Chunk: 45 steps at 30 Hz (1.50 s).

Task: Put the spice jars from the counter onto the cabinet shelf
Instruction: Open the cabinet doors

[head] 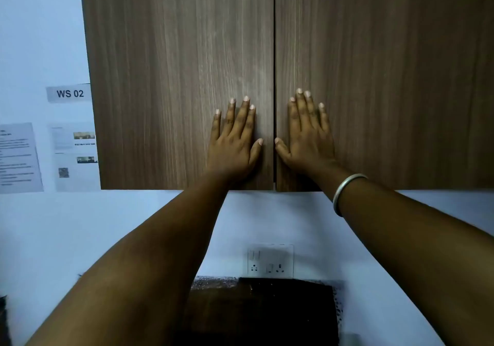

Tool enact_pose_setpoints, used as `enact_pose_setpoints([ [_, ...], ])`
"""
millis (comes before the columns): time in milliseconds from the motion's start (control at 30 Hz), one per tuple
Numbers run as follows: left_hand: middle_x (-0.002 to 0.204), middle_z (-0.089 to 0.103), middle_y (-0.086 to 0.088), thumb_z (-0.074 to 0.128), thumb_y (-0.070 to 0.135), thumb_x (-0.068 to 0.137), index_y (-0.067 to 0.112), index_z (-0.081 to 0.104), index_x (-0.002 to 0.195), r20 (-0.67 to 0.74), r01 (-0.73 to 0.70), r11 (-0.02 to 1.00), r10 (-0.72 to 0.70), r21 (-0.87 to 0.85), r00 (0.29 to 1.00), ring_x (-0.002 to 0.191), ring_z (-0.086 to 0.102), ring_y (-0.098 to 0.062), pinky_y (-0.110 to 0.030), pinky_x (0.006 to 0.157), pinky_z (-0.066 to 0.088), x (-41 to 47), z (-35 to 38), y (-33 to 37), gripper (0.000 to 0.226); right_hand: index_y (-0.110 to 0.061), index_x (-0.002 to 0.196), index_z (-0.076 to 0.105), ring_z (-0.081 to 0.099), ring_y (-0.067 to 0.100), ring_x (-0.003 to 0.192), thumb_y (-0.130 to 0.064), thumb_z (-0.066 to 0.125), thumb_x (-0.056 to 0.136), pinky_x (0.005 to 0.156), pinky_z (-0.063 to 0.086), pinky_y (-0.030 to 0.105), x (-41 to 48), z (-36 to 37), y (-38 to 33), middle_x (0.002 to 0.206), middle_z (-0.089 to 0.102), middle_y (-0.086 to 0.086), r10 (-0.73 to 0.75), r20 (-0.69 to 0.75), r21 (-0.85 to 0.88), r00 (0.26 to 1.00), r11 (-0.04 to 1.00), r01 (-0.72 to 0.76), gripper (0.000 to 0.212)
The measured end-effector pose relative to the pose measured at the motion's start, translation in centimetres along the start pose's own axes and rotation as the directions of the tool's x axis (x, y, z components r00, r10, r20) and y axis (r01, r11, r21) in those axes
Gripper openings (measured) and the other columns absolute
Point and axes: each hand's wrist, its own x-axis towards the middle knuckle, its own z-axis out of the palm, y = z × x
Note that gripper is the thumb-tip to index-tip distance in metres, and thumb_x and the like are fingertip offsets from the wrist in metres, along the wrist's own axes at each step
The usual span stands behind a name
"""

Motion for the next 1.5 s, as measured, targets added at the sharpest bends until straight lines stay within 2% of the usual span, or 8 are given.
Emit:
enact_pose_setpoints([
  [467, 0.177, 0.009, -0.010, 0.027, 0.051, 0.106, 0.013, 0.013, 0.168, -0.017, -0.023, 1.000, 0.023, 0.005, 1.000, 0.164, 0.004, -0.032, -0.054, 0.131, 0.002, 0.1, 1.1, 0.3, 0.074, -0.003, 0.162, -0.002, -0.007, 0.035, 0.159, -0.081, 0.030, 0.086, 0.126, 0.005, 0.058, 0.7, 0.9, -1.6, 0.171, -0.008, 0.020, 0.122, 0.113, -0.036, 0.986, 0.992, -0.118, 0.114],
  [833, 0.177, 0.010, -0.009, 0.018, 0.054, 0.105, 0.014, 0.019, 0.167, 0.040, 0.055, 0.964, -0.046, -0.259, 0.998, 0.164, -0.002, -0.028, -0.052, 0.132, 0.002, 0.6, 1.5, 2.9, 0.074, -0.007, 0.162, -0.009, -0.012, 0.036, 0.158, -0.057, 0.047, 0.094, 0.125, 0.005, 0.062, 0.4, -0.6, -2.4, 0.170, -0.015, 0.021, 0.189, 0.146, -0.013, 0.971, 0.982, -0.189, 0.100],
  [900, 0.173, 0.027, -0.010, 0.016, 0.056, 0.103, 0.015, 0.034, 0.163, 0.101, 0.125, 0.870, -0.087, -0.476, 0.991, 0.164, 0.009, -0.028, -0.054, 0.132, 0.010, 0.8, 0.9, 5.0, 0.074, -0.008, 0.162, -0.005, -0.009, 0.033, 0.159, -0.046, 0.046, 0.099, 0.126, 0.009, 0.059, -0.6, -1.8, -2.4, 0.171, -0.011, 0.018, 0.185, 0.093, 0.055, 0.978, 0.980, -0.190, 0.090],
  [1033, 0.135, 0.067, -0.014, 0.038, 0.040, 0.106, 0.003, 0.055, 0.143, 0.104, 0.123, 0.176, -0.109, -0.977, 0.989, 0.128, 0.064, -0.027, -0.049, 0.109, 0.052, -0.3, -2.2, 10.6, 0.055, -0.006, 0.163, 0.008, 0.000, 0.030, 0.160, -0.033, 0.044, 0.099, 0.127, 0.012, 0.056, -3.6, -5.8, -1.3, 0.172, 0.001, 0.016, 0.169, -0.059, 0.243, 0.984, 0.958, -0.150, 0.078],
  [1100, 0.135, 0.069, -0.003, 0.041, 0.034, 0.107, 0.005, 0.053, 0.145, 0.048, 0.050, 0.017, -0.110, -0.999, 0.993, 0.126, 0.066, -0.019, -0.032, 0.104, 0.053, -0.8, -4.5, 13.0, 0.049, -0.003, 0.162, 0.012, 0.000, 0.028, 0.160, -0.034, 0.040, 0.097, 0.127, 0.009, 0.054, -5.3, -8.6, -0.8, 0.172, 0.003, 0.016, 0.181, -0.105, 0.390, 0.978, 0.912, -0.127, 0.077],
  [1300, 0.161, 0.051, 0.003, 0.044, 0.051, 0.109, 0.003, 0.033, 0.161, -0.204, -0.197, -0.165, 0.025, -0.966, 0.979, 0.148, 0.050, -0.018, -0.032, 0.116, 0.045, -2.6, -9.5, 20.4, 0.072, -0.008, 0.162, 0.021, 0.013, 0.016, 0.159, -0.014, 0.055, 0.100, 0.127, 0.021, 0.051, -11.3, -17.9, 2.7, 0.172, 0.016, 0.000, 0.311, -0.144, 0.699, 0.939, 0.704, -0.126, 0.070],
  [1400, 0.164, 0.046, -0.009, 0.043, 0.054, 0.109, -0.004, 0.028, 0.161, -0.312, -0.294, -0.173, 0.084, -0.940, 0.946, 0.150, 0.049, -0.023, -0.043, 0.115, 0.047, -2.5, -10.4, 24.1, 0.079, -0.014, 0.161, 0.027, 0.029, 0.015, 0.155, -0.008, 0.054, 0.099, 0.124, 0.032, 0.048, -13.7, -21.9, 4.7, 0.168, 0.029, -0.006, 0.374, -0.115, 0.765, 0.920, 0.624, -0.158, 0.068],
  [1500, 0.165, 0.041, -0.018, 0.039, 0.056, 0.108, -0.008, 0.032, 0.157, -0.427, -0.416, -0.117, 0.096, -0.902, 0.899, 0.151, 0.046, -0.024, -0.038, 0.116, 0.046, -1.6, -11.0, 27.8, 0.081, -0.009, 0.158, 0.033, 0.044, 0.008, 0.146, -0.004, 0.052, 0.101, 0.116, 0.041, 0.027, -15.6, -25.0, 6.7, 0.159, 0.046, -0.008, 0.427, -0.184, 0.742, 0.885, 0.651, -0.159, 0.061],
])
